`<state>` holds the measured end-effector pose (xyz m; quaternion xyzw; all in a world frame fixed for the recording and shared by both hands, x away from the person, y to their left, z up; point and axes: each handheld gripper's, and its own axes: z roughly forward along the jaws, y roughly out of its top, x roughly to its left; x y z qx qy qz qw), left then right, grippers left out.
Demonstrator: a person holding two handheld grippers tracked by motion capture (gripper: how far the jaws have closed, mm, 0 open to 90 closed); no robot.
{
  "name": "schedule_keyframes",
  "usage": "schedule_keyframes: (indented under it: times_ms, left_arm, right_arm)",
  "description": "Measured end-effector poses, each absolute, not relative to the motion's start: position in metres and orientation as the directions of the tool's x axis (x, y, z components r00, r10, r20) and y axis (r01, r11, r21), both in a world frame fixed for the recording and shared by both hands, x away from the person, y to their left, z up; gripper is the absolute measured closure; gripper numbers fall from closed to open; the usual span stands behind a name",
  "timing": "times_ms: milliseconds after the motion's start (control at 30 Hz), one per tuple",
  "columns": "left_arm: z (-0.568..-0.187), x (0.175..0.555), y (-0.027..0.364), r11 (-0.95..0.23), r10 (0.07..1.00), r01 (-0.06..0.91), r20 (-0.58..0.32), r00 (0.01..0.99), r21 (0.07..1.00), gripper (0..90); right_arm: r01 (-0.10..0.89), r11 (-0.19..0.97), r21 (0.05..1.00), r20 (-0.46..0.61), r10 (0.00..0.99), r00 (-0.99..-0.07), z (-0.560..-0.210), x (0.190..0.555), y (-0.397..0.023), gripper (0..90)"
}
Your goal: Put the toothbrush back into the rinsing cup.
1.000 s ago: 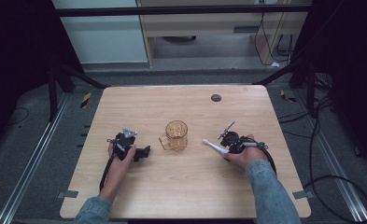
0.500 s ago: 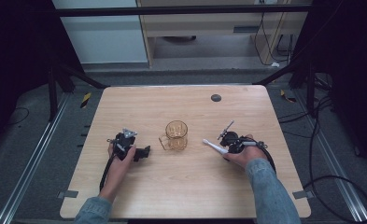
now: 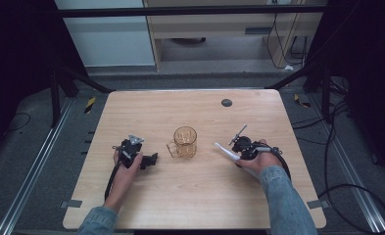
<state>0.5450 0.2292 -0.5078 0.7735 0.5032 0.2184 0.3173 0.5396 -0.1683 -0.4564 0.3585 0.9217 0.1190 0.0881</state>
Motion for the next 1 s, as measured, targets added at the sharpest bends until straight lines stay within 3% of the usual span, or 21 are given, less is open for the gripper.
schedule_keyframes:
  times_ms: [1000]
  left_arm:
    - [-0.508,0.545,0.229,-0.295,0.916,0.639,0.02,0.401,0.71,0.0]
  right_arm:
    - [0.652,0.596,0.468,-0.093,0.767,-0.635,-0.402,0.535,-0.18,66.9]
